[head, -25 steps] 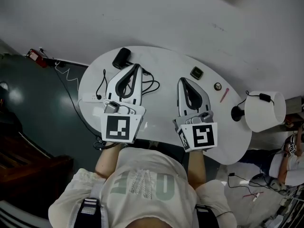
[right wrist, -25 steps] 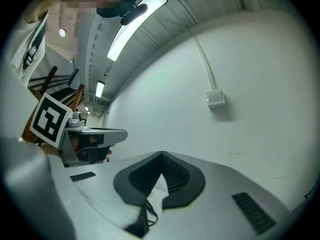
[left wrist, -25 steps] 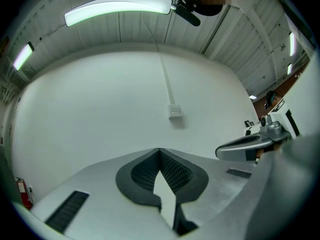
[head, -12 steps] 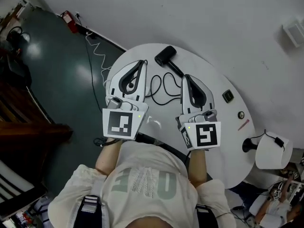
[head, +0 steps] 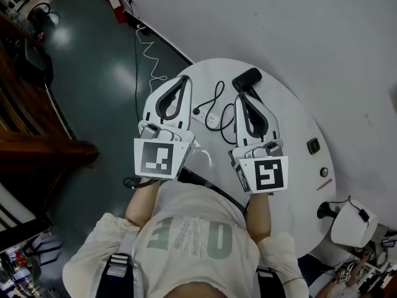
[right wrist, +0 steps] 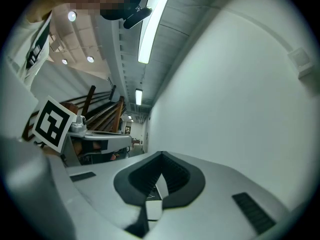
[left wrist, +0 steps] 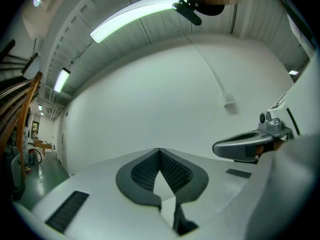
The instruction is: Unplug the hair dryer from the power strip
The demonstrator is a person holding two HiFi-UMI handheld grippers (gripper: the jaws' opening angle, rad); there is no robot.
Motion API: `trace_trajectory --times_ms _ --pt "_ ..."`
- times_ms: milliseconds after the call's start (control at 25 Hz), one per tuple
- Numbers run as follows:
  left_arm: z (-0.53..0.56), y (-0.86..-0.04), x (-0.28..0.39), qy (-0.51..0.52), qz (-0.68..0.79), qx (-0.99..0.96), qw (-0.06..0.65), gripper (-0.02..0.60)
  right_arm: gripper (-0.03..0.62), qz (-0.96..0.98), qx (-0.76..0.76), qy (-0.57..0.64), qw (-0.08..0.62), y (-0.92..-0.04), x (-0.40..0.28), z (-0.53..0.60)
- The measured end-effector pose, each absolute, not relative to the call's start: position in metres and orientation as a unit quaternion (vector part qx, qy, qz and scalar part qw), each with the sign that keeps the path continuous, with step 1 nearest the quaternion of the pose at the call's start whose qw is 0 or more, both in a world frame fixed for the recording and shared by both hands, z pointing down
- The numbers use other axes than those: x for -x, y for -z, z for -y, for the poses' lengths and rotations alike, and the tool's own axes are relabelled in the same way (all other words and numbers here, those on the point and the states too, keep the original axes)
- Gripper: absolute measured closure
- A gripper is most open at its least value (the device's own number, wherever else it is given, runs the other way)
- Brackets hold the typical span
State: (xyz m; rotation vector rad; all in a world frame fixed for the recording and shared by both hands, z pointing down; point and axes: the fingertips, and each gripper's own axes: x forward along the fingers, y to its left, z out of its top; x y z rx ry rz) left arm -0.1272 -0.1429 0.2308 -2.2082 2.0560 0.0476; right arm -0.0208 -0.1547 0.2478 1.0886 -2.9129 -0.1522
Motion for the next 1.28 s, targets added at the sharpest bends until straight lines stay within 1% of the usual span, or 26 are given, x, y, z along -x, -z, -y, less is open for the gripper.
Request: trace_trajectory --times_ms 200,320,480,600,680,760,880,1080,1280 --pt "0.152 -0.245 0.139 0.01 -0.667 0.743 0.051 0.577 0.595 0.939 -0.341 0.04 0.025 -0.256 0.036 0.162" --pt "0.166 -0.275 0.141 0.076 -0.614 0.785 0.048 0.568 0.595 0.94 -0.339 0.03 0.034 -0.265 0.04 0.166" --pt "0.181 -0.328 0.154 0.154 -0.542 0.826 0.008 0.434 0.594 0.942 -0.332 0.021 0.051 -0.277 0.045 0.165" --pt "0.183 -0.376 0.156 0.229 -0.448 0.864 -0.002 0.379 0.595 0.943 -0.324 0.018 0.067 -0.288 0.052 0.164" --pt "0.181 -0.407 0.155 0.275 -0.374 0.886 -0.008 0.356 0.595 0.943 -0.322 0.016 0.076 -0.294 0.056 0.163" --pt "0.18 -0.433 0.154 0.317 -0.314 0.895 -0.014 0.312 0.594 0.942 -0.323 0.012 0.086 -0.3 0.058 0.165" --pt "0.184 -0.467 0.152 0.392 -0.234 0.889 -0.006 0.291 0.595 0.94 -0.323 0.003 0.108 -0.315 0.059 0.168" --pt "0.17 -0.521 0.147 0.494 -0.098 0.864 0.019 0.284 0.595 0.934 -0.329 -0.026 0.138 -0.344 0.062 0.165" --pt "0.168 -0.562 0.151 0.551 -0.026 0.834 0.026 0.284 0.595 0.928 -0.332 -0.055 0.16 -0.374 0.065 0.163"
